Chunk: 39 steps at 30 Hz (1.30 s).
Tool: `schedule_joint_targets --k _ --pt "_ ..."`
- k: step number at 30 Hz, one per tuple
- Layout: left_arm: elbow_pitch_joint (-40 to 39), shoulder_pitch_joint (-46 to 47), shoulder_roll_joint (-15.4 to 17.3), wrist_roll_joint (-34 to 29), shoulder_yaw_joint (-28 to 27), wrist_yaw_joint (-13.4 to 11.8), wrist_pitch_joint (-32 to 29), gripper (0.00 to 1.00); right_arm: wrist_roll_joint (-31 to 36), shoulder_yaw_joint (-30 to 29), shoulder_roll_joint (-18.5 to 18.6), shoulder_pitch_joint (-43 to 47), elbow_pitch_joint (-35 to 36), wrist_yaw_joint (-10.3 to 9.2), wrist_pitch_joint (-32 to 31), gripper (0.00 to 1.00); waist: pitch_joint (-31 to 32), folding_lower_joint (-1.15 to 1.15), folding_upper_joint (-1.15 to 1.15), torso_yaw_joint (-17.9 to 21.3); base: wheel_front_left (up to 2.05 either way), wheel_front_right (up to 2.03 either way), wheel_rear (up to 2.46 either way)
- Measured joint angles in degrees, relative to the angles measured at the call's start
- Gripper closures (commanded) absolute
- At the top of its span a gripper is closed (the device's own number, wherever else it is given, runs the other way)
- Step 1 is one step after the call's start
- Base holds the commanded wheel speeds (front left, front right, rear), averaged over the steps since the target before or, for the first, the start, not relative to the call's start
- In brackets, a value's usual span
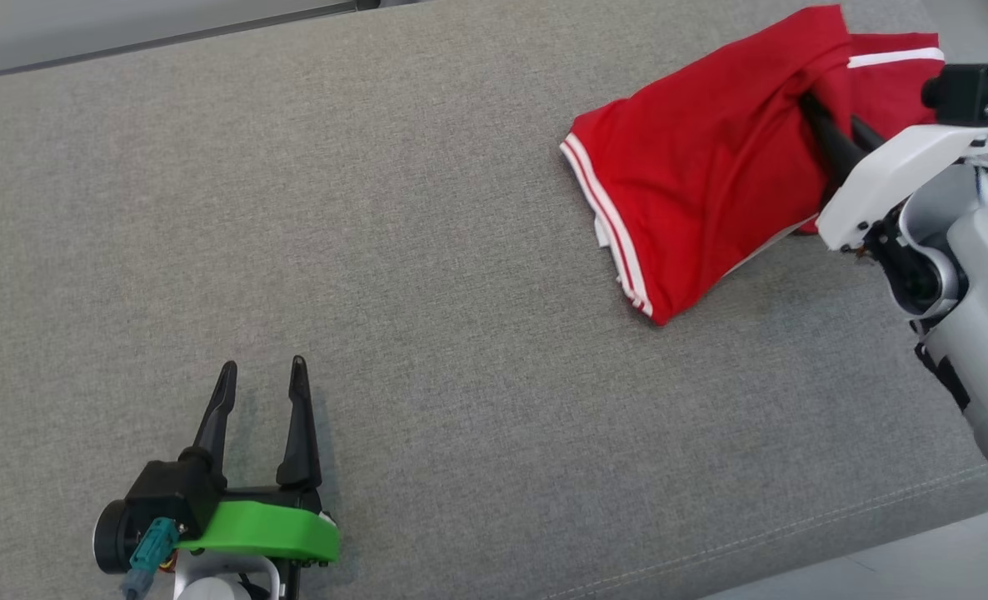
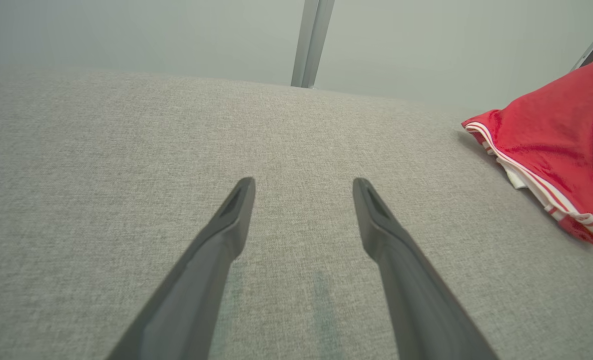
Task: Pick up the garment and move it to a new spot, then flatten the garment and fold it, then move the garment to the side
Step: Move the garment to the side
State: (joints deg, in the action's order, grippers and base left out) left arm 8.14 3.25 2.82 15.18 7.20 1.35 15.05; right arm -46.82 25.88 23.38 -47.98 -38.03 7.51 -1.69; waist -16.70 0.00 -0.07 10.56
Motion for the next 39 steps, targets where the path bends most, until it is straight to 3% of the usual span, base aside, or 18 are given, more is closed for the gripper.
schedule_joint_targets --k 22,24,25,26,27,28,39 --pt "1.27 0.38 -0.01 -2.71 1.27 0.87 0.00 0.00 0.46 -3.78 9.13 -6.80 -7.38 0.00 -0.56 1.00 -2.62 0.00 0.00 -1.31 0.00 0.00 0.00" --pt "1.25 0.66 -0.01 -3.05 1.24 0.93 0.00 0.00 0.80 -4.39 9.24 -7.00 -9.28 0.00 -0.75 0.88 -2.93 0.00 0.00 -1.69 0.00 0.00 0.00" --pt "1.22 0.73 -0.01 -3.24 1.19 0.93 0.00 0.00 1.23 -4.70 9.27 -6.99 -10.29 0.00 -0.71 0.60 -3.09 0.00 0.00 -1.89 0.00 0.00 0.00" --pt "1.21 0.73 0.00 -3.33 1.15 0.98 0.00 0.00 1.81 -5.03 9.43 -6.99 -11.40 0.00 -0.24 0.15 -3.23 0.00 0.00 -2.09 0.00 0.00 0.00" --pt "1.16 0.73 0.00 -3.53 1.10 1.01 0.00 0.00 2.57 -5.31 9.69 -7.01 -12.40 0.00 0.34 0.15 -3.36 0.00 0.00 -2.31 0.00 0.00 0.00" --pt "1.03 0.73 0.00 -3.67 0.98 1.01 0.00 0.00 3.15 -5.77 9.90 -7.12 -13.52 0.00 0.82 0.00 -3.50 0.00 0.00 -2.49 0.00 0.00 0.00" --pt "-1.34 0.78 0.00 -3.96 0.40 0.54 -0.01 0.00 12.70 -7.66 10.85 -7.39 -18.89 0.00 12.51 0.00 -2.97 0.00 0.00 -3.48 0.00 0.00 0.00"
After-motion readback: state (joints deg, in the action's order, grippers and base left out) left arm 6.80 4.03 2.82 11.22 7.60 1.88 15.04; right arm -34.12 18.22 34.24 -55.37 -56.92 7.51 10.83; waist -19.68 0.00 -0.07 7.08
